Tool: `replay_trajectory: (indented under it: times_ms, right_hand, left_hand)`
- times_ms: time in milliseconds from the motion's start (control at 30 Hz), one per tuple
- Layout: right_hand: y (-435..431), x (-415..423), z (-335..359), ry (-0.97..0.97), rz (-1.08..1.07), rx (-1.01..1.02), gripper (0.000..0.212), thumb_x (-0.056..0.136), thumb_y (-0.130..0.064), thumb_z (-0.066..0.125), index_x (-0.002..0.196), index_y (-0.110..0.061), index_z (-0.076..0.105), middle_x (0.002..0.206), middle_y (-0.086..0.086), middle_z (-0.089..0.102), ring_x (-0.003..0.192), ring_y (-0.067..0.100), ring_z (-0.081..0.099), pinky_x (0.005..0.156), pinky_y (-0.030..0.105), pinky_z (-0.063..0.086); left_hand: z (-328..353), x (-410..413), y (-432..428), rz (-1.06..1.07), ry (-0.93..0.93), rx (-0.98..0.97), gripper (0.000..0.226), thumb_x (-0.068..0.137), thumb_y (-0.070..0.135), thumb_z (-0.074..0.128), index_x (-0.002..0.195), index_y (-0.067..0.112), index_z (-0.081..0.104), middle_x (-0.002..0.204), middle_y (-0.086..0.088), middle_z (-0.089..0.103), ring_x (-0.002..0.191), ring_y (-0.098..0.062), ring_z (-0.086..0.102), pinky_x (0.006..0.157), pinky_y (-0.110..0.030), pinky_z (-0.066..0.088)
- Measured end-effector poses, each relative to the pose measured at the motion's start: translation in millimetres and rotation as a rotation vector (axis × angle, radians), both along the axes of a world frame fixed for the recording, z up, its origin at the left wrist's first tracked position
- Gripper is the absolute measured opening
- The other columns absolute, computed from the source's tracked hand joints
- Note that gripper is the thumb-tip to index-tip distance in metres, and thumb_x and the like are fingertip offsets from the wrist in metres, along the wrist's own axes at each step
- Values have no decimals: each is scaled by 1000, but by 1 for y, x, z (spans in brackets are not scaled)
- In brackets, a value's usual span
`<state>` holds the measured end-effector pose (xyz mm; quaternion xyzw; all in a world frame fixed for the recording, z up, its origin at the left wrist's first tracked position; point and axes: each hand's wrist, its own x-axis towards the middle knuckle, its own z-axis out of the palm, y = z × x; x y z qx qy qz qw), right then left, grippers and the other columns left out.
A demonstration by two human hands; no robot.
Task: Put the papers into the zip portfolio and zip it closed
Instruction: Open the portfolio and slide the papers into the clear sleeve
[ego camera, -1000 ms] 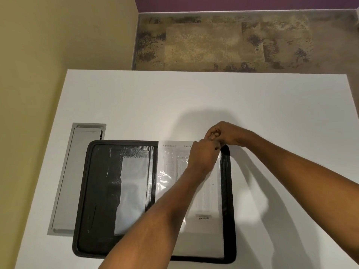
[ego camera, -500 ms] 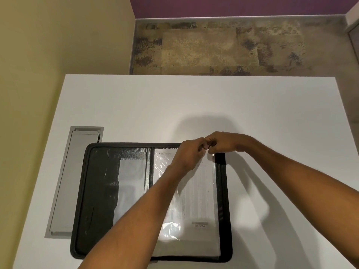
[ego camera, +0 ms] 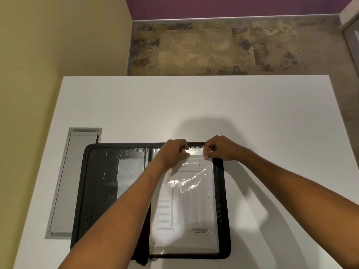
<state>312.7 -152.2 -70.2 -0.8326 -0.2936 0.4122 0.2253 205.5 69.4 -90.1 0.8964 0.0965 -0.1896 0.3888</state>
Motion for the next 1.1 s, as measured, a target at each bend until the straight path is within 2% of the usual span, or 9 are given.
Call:
replay_trajectory:
  times_ms: [100, 233, 433, 600, 667, 733, 833, 933, 1100]
  right_hand:
    - [-2, -1, -2, -35, -36, 26, 9, 90, -15, 74, 85, -20, 79, 86, -3, 78, 87, 18, 71, 88, 48, 57]
    - [-2, 0, -1, -45, -64, 34, 12, 91, -11, 71, 86, -19, 78, 87, -4, 78, 89, 18, 72, 90, 48, 58]
    - [0, -1, -1, -51, -32, 51, 10, 94, -13, 69, 88, -18, 74, 92, -4, 76, 93, 19, 70, 93, 49, 55]
    - [-1, -2, 2, -23, 14, 49, 15, 95, -13, 69, 86, -25, 71, 91, -6, 77, 94, 20, 71, 94, 48, 56]
    - [0, -4, 2, -49, 18, 42, 22, 98, -9, 63, 85, -26, 68, 94, -4, 77, 93, 21, 72, 95, 48, 55]
    - [0, -5, 0, -85, 36, 26, 17, 100, -7, 56, 93, -18, 69, 95, -3, 77, 93, 20, 73, 96, 45, 54]
    - [1, -5, -3, -147, 100, -34, 6, 96, -16, 62, 96, -15, 68, 87, -9, 71, 86, 18, 67, 98, 43, 50]
    - [1, -6, -3, -185, 131, -71, 8, 93, -28, 66, 93, -21, 67, 81, -12, 62, 80, 16, 58, 99, 40, 43]
    - [1, -8, -1, -200, 161, -88, 11, 96, -28, 61, 91, -20, 66, 85, -7, 66, 87, 22, 64, 93, 37, 37]
  left_hand:
    - [2, -6, 22, -80, 17, 142, 6, 93, 27, 75, 98, 25, 75, 93, 7, 76, 84, -13, 70, 82, -34, 60]
    - [9, -12, 48, -181, 6, 233, 11, 92, 30, 74, 99, 21, 77, 95, 5, 77, 87, -17, 69, 81, -37, 58]
    - [19, -13, 66, -309, -45, 294, 13, 98, 25, 65, 90, 24, 75, 82, 11, 75, 73, -12, 66, 70, -27, 45]
    - [23, -7, 69, -374, -60, 345, 23, 104, 29, 55, 87, 26, 71, 58, 19, 55, 57, -10, 57, 65, -27, 38]
    - [22, -6, 70, -398, -67, 366, 20, 103, 29, 55, 91, 25, 70, 61, 19, 57, 57, -12, 55, 67, -27, 38]
    - [22, -6, 70, -424, -58, 370, 17, 103, 28, 56, 95, 23, 70, 68, 17, 64, 60, -15, 60, 69, -28, 39]
    - [22, -2, 69, -442, 9, 348, 11, 98, 25, 58, 93, 25, 68, 70, 19, 64, 69, -16, 64, 72, -29, 41]
    - [22, 1, 69, -444, 79, 340, 8, 96, 28, 60, 93, 28, 67, 77, 16, 66, 75, -15, 63, 79, -32, 44]
    - [23, 0, 65, -420, 66, 372, 9, 97, 29, 60, 93, 28, 68, 74, 17, 64, 73, -14, 62, 81, -33, 45]
